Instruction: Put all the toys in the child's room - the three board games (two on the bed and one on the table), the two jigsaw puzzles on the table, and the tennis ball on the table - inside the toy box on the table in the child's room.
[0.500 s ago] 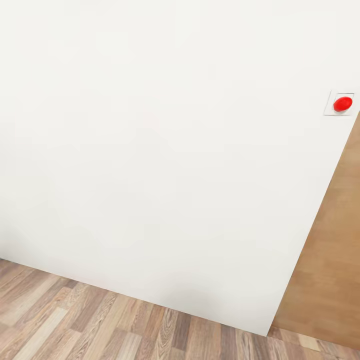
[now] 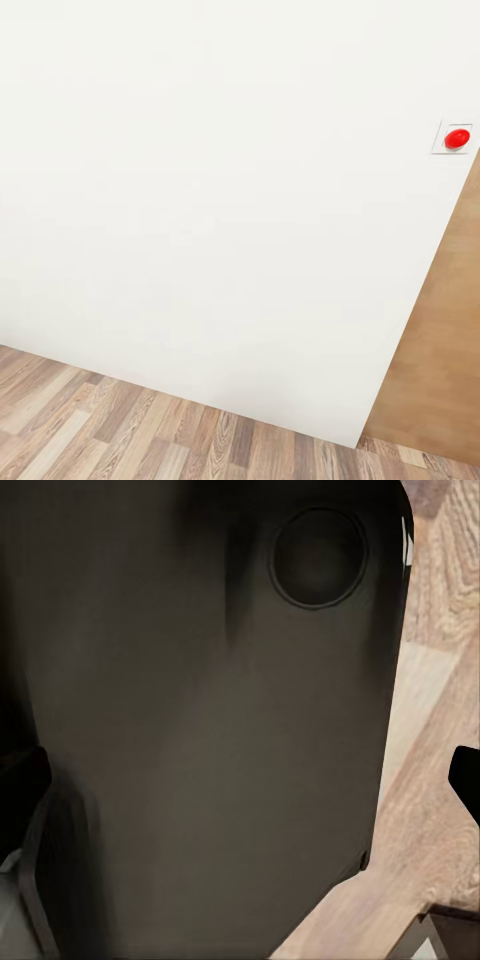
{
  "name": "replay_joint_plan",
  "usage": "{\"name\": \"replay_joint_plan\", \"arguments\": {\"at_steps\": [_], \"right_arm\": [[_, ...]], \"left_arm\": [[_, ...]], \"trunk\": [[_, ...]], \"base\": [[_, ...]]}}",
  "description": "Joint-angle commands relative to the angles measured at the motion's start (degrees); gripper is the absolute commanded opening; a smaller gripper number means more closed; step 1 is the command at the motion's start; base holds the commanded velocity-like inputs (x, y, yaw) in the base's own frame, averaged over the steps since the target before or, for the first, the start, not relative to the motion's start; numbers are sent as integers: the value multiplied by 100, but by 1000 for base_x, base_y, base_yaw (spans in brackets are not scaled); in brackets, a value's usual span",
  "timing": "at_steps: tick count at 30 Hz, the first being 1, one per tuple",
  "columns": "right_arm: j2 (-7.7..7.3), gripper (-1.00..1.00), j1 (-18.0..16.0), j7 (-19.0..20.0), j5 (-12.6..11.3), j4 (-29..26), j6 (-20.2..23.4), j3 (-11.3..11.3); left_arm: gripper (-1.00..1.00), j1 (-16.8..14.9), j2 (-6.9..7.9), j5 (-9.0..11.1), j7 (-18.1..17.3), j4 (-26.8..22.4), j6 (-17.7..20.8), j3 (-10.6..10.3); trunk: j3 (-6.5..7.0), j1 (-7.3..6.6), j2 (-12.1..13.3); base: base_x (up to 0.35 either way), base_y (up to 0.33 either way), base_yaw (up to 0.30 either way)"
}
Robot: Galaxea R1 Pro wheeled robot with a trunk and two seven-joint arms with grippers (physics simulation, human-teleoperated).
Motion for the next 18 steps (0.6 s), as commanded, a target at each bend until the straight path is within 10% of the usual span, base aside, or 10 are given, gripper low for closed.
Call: {"name": "replay_joint_plan", "arguments": {"at_steps": [1,18], "right_arm": [[-9,100,-1,1,-1,0,1,4],[-57,100,-1,2,-38,0,-2,-15]], "left_arm": [[100,-1,-2,1,-1,0,-49,-1],[100,-1,-7,-2,-1,-1,-341,-2]], "trunk": [[-4,0,-2],[-4,0,-2]], "base": [[0,0,0],[0,0,0]]}}
